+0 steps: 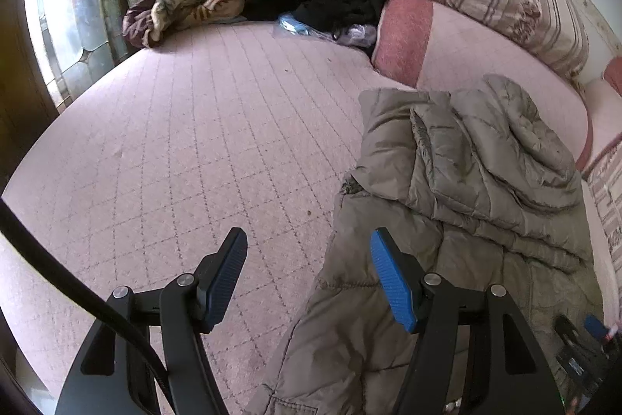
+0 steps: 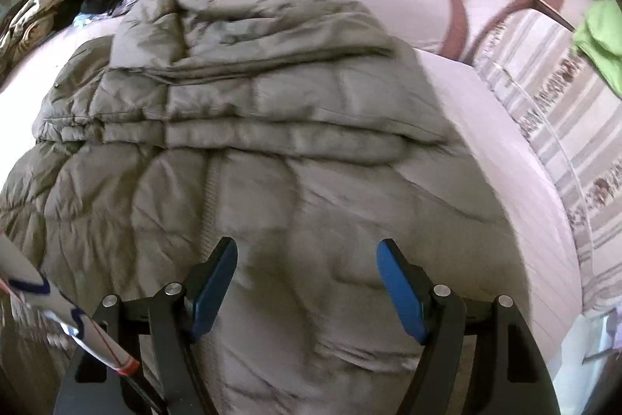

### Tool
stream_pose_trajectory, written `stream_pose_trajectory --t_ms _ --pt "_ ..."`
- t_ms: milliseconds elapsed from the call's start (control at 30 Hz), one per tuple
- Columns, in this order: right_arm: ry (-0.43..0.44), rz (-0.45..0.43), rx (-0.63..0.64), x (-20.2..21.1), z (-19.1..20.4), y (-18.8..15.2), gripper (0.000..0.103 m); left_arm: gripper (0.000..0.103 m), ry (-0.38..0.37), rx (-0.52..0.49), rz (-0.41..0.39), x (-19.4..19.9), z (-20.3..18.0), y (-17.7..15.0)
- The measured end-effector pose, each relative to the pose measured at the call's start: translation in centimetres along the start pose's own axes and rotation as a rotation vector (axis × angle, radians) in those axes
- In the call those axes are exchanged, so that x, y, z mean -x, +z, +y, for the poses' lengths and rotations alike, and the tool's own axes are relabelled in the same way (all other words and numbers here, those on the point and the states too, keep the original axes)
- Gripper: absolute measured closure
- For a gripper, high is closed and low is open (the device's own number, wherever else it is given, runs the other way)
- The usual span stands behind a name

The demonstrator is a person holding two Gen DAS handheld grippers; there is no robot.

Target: Fold large clothes

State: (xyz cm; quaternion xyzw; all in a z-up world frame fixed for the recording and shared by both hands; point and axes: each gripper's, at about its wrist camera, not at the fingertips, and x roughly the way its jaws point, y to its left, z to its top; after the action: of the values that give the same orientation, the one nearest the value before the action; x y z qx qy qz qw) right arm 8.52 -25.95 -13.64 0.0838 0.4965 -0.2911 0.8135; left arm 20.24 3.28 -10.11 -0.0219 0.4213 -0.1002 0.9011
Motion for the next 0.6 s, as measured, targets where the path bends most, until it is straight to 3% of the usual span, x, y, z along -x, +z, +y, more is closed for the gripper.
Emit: stream_pose_trajectory --t_ms 267,600 --pt "-0.060 -0.042 -0.080 3.8 -7.7 -3.1 0.025 0.038 -0.022 0.105 0.036 -0.2 1.9 -1.6" --pt "-0.084 -0.045 -0.214 5.4 -16.8 -8.1 0.024 0.038 0.076 0.035 0.036 3.8 3.0 -7.1"
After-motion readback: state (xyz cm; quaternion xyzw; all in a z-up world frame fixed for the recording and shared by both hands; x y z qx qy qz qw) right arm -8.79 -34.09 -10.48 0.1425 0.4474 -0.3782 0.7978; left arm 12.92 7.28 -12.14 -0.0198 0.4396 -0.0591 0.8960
